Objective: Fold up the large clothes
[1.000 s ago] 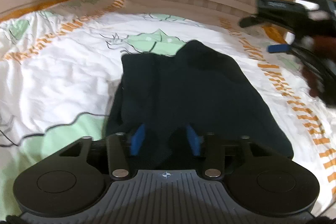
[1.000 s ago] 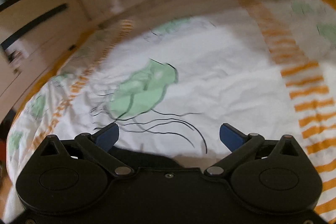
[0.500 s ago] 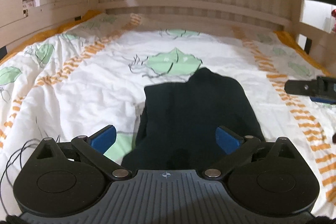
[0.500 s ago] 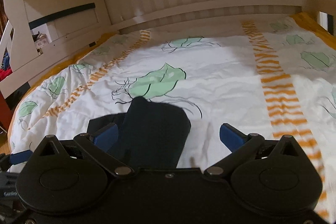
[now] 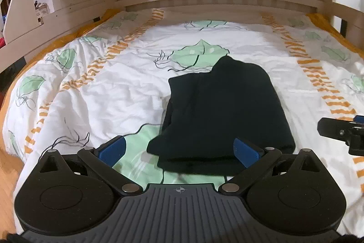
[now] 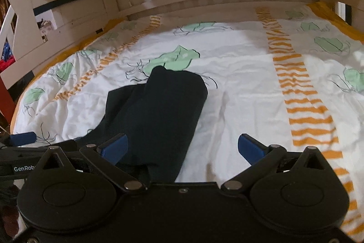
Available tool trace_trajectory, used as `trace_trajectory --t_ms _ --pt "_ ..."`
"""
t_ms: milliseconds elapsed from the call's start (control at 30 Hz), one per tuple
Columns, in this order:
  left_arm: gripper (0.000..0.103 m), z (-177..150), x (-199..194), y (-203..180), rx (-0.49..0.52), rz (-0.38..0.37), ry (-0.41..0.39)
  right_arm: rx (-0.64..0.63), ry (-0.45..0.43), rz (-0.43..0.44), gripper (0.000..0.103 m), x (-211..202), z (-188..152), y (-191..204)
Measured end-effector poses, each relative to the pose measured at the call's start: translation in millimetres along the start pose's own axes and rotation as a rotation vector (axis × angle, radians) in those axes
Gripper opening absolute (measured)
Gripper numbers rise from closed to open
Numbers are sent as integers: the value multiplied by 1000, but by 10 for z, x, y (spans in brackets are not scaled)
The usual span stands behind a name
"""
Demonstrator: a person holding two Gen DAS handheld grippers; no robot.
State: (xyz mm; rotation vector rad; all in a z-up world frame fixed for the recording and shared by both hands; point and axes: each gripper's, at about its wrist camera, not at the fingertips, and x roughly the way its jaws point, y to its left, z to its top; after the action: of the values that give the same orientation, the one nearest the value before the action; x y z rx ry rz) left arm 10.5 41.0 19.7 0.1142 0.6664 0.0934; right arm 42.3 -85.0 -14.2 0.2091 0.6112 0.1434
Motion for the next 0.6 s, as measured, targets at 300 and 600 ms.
trace_trajectory --t_ms 300,600 --pt "102 -98 -26 74 -59 -28 57 -57 2 -61 102 -178 -108 115" --pt "102 -176 -70 89 -65 -31 84 -45 42 -89 102 -238 -204 187"
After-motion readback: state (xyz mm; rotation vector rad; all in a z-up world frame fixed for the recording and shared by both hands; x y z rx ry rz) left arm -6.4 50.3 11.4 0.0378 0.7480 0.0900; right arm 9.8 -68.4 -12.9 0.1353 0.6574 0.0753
